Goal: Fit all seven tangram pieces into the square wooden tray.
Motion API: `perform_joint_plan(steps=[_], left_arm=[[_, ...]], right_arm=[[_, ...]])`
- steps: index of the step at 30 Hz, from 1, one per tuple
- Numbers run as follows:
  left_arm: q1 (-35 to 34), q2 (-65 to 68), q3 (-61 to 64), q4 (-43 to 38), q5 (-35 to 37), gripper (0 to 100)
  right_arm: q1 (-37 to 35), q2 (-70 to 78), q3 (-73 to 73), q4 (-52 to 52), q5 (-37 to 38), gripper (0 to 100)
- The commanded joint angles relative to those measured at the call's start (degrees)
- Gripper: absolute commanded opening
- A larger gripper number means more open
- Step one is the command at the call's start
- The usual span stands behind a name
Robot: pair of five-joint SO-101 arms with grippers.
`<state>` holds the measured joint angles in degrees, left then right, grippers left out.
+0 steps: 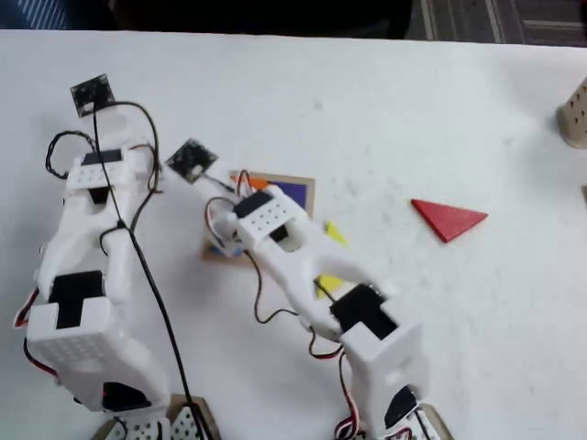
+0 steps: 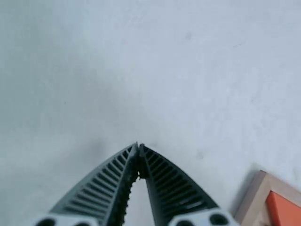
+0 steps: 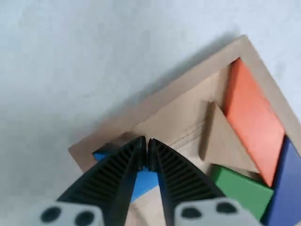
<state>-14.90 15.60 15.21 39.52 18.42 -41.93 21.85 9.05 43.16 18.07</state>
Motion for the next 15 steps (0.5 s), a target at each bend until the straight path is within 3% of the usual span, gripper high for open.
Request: perform_joint_plan(steps=[1,6,15], left_arm=[[0.2,-0.5,-3.2,-1.3,0.6,2],[0.2,-0.5,-3.2,-1.3,0.6,2],[0.2,-0.5,-3.2,-1.3,0.6,2]], right_arm=[[-1.3,-0.9,-1.0,4.5,3.5,1.8],[0.0,-0.9,-1.0,10.4,3.9,1.8],[0.7,-1.0,-1.0,10.9,3.4,1.8]])
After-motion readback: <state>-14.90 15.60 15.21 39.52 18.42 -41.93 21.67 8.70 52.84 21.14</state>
